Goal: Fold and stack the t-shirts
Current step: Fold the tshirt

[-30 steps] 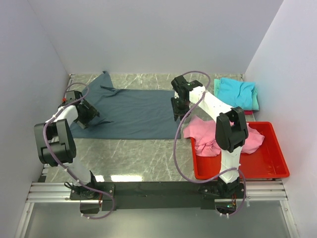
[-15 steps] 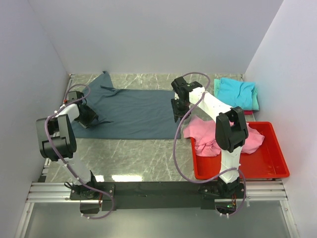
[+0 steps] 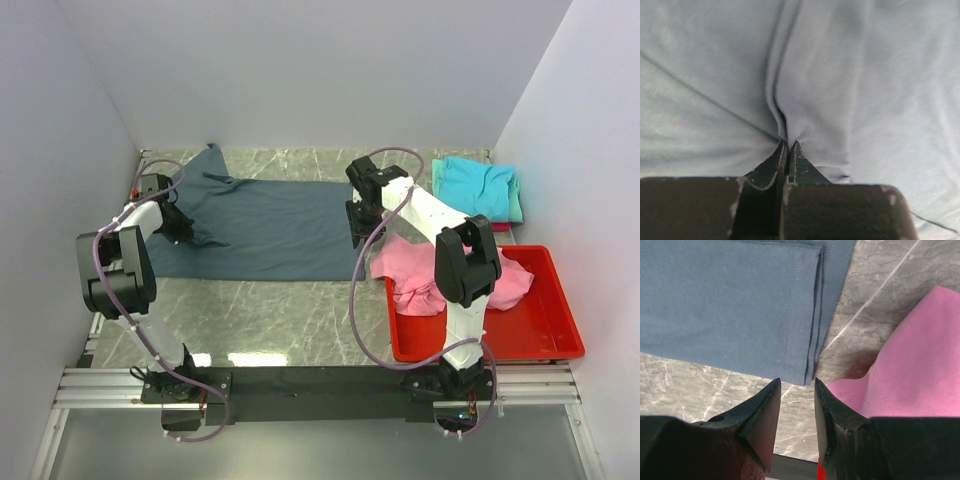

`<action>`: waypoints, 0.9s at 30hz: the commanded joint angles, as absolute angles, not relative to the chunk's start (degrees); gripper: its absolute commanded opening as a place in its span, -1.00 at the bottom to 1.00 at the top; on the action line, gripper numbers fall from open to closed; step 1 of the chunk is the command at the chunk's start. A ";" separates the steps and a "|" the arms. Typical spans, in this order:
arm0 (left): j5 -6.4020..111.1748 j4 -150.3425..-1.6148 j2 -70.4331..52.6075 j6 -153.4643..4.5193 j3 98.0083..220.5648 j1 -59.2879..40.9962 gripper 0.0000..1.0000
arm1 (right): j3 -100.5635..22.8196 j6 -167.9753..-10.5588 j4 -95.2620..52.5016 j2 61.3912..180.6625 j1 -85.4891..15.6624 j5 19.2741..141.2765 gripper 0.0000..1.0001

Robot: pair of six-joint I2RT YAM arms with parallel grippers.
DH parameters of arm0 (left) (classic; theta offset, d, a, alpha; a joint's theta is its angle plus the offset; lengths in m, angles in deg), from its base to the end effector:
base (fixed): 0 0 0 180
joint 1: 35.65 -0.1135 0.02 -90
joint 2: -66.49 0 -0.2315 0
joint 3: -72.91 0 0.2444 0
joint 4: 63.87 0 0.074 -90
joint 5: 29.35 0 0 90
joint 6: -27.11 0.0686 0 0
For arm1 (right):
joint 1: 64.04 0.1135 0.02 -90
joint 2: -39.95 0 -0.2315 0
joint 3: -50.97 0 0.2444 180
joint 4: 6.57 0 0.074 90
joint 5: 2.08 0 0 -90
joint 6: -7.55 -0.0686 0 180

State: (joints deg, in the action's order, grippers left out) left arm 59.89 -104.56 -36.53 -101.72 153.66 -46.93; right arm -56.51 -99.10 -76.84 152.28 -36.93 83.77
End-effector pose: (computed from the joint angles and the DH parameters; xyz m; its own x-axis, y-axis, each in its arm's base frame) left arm 0.3563 0.0701 0.1194 -0.5615 -0.7513 -0.3467 -0.6954 0.6556 -0.2943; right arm 0.3432 0.1813 0.1693 -0.9592 -0.1700 -0.2260 -0.2048 0.9687 0.1406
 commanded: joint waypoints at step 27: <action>60.47 -109.99 -52.33 -102.62 179.66 -36.08 -0.94 | -55.08 -98.01 -75.98 152.97 -35.92 81.06 -0.20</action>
